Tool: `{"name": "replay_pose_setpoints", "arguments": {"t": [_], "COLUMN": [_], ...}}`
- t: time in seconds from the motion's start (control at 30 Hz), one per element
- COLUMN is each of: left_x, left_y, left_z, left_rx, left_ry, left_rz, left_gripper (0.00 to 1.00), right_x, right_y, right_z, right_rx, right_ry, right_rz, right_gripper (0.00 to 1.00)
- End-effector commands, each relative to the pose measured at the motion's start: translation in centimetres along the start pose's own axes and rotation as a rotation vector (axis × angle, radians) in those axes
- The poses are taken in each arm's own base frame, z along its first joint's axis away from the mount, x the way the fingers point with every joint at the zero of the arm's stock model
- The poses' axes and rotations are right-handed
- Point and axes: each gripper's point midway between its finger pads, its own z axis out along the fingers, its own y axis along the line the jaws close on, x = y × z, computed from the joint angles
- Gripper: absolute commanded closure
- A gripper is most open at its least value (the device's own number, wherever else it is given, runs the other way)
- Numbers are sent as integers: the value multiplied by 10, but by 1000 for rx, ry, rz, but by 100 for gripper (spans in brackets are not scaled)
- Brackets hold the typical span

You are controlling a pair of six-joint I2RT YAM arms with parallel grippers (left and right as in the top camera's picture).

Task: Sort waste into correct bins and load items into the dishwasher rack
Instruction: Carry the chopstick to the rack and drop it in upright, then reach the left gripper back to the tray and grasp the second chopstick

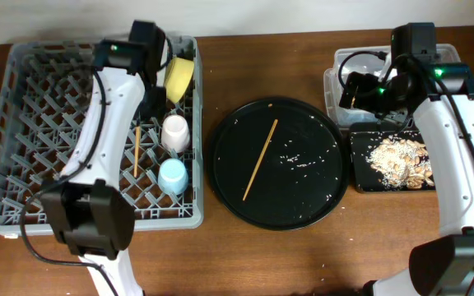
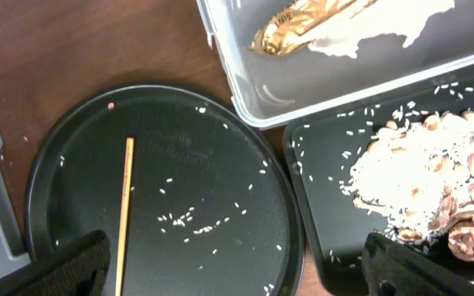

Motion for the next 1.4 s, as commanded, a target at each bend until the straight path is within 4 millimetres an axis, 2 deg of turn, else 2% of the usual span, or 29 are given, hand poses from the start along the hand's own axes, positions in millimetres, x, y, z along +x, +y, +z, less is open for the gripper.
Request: {"name": "replay_pose_setpoints", "arguments": {"t": [0.0, 0.1, 0.13, 0.17, 0.23, 0.33, 0.37, 0.4, 0.43, 0.5, 0.6, 0.67, 0.7, 0.83, 0.93, 1.0, 1.13, 1.27, 1.3, 1.37], "left_x": [9, 8, 8, 5, -4, -26, -35, -38, -39, -36, -28, -17, -8, 18, 26, 29, 30, 43, 46, 47], "left_y": [1, 0, -3, -7, -16, -36, -55, -72, -88, -136, -188, -216, -236, -274, -290, -294, -298, -307, -308, -309], "left_z": [23, 24, 23, 20, 6, -34, -56, -67, -73, -79, -62, -39, -19, 12, 10, 11, 19, 47, 52, 55], "left_rx": [-19, -17, 0, 30, 102, 228, 281, 298, 311, 316, 326, 338, 329, 312, 314, 310, 309, 299, 301, 299], "left_ry": [26, 22, 21, 12, -19, -115, -176, -208, -231, -265, -241, -182, -138, -63, -72, -70, -63, 7, 22, 29], "left_rz": [8, 6, 5, 1, -9, -7, 26, 58, 89, 185, 277, 313, 341, 424, 460, 471, 473, 493, 496, 498], "left_gripper": [92, 46, 24, 16, 16, 28, 29, 29, 29, 21, 19, 19, 19, 20, 20, 21, 33, 36, 48, 51], "right_x": [-5, -4, -5, -5, -5, -5, -5, -5, -5, -5, -5, -5, -5, -5, -5, -5, -5, -5, -5, -4], "right_y": [-2, -3, -2, -2, -3, -2, -3, -2, -3, -3, -2, -3, -3, -3, -2, -3, -3, -2, -3, -2], "right_z": [-4, -4, -4, -4, -4, -4, -4, -4, -4, -4, -4, -4, -4, -4, -4, -4, -4, -4, -4, -4], "right_rx": [7, 7, 7, 7, 7, 7, 7, 7, 7, 7, 7, 7, 7, 7, 7, 7, 7, 7, 7, 7], "right_ry": [-16, -16, -16, -16, -16, -16, -16, -16, -16, -16, -16, -16, -16, -16, -16, -16, -16, -16, -16, -16], "right_rz": [-1, -1, -1, -1, -1, -1, -1, -1, -1, -1, -1, -1, -1, -1, -1, -1, -1, -1, -1, -1], "right_gripper": [1, 2, 1, 2, 2, 2, 2, 1, 2, 2, 2, 2, 1, 1, 2, 2, 2, 2, 2, 2]}}
